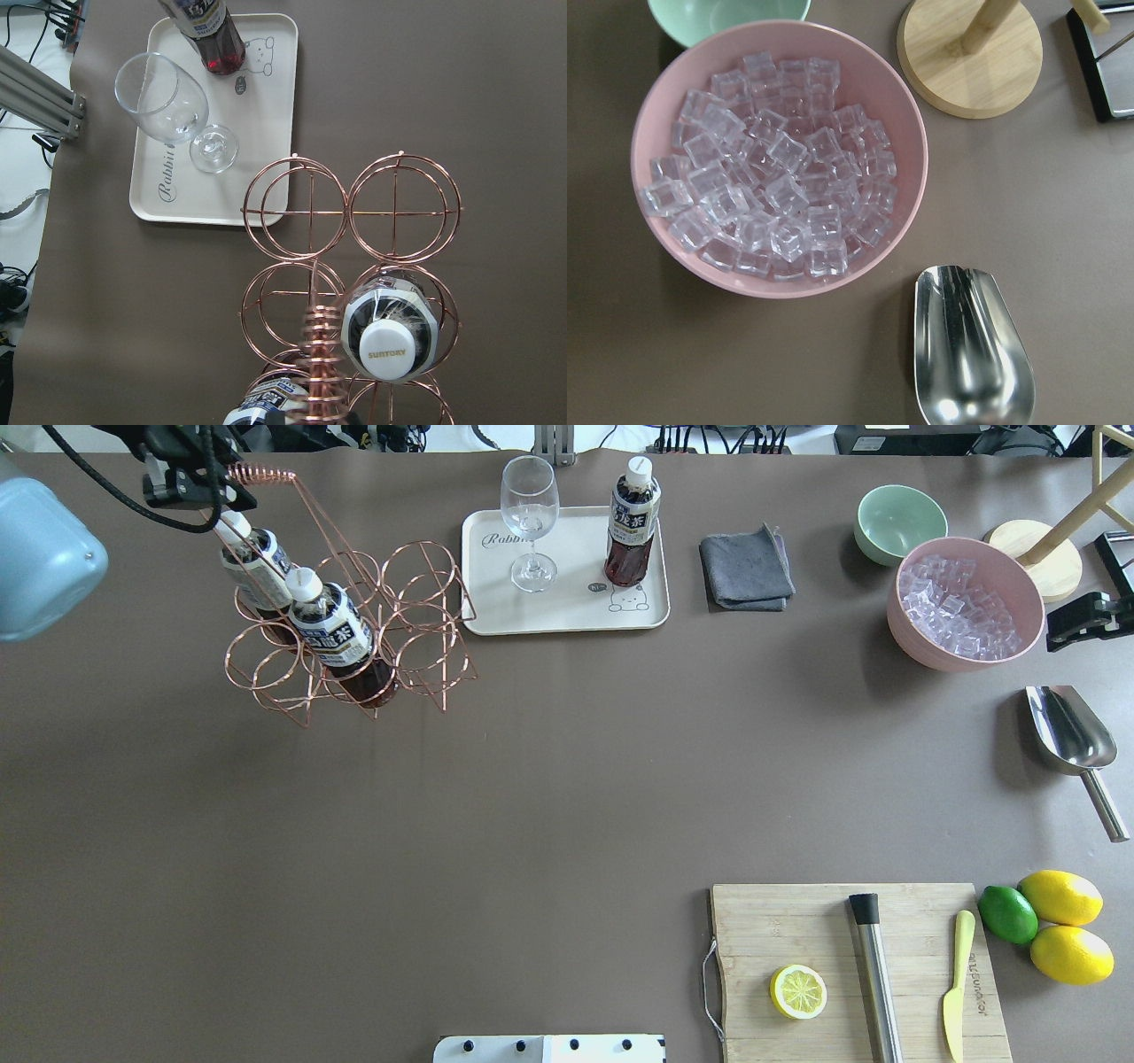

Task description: Take tea from basket to plate

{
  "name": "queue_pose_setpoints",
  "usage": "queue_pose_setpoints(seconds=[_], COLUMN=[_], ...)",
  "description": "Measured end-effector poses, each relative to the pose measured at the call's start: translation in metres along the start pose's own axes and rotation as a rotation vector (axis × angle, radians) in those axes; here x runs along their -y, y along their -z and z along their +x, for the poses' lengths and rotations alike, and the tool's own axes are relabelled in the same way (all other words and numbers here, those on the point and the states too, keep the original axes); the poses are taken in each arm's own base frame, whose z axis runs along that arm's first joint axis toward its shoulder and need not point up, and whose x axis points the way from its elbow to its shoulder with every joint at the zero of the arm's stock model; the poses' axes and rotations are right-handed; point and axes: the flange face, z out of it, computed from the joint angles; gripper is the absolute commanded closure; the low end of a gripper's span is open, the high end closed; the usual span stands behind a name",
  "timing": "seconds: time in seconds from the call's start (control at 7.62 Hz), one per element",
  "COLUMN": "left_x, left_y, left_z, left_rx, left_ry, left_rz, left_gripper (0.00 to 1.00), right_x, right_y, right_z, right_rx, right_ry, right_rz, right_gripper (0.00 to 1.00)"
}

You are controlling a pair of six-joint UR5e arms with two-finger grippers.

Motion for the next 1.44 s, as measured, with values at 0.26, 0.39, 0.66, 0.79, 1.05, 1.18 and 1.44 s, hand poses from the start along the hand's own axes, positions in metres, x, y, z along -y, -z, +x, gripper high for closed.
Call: queue_pose_setpoints(seconds=[0.26, 0.39, 0.66, 0.79, 1.05, 1.18, 1.44], left_x=[-0.081, -0.122, -0.198, -0.236, -0.298, -0.323, -0.361], left_y=[0.014, 0.02, 0.03, 0.034, 0.035, 0.033, 0.024], left_z=[-0.03, -0.043, -0.065, -0.075, -0.085, -0.085, -0.083], left_rx=[0.008, 0.009, 0.0, -0.008, -0.026, -0.035, -0.059], left_ry=[-0.007, -0.008, -0.022, -0.032, -0.047, -0.045, -0.035], left_rz=[-0.034, -0.052, -0.078, -0.088, -0.11, -0.117, -0.13], left_gripper=[1.0, 1.0, 1.0, 1.0, 1.0, 1.0, 1.0], right_x=[-0.023, -0.029, -0.036, -0.04, -0.038, -0.037, -0.035], right_y=[-0.012, -0.014, -0.012, -0.004, 0.003, 0.001, -0.007], right_z=[0.071, 0.121, 0.223, 0.254, 0.268, 0.267, 0.261], right_rx=[-0.002, 0.027, 0.112, 0.132, 0.141, 0.142, 0.148], right_ry=[0.13, 0.174, 0.2, 0.196, 0.185, 0.183, 0.17], right_rz=[-0.075, -0.105, -0.105, -0.083, -0.076, -0.083, -0.102], right_gripper=[0.0, 0.0, 0.0, 0.0, 0.0, 0.0, 0.0])
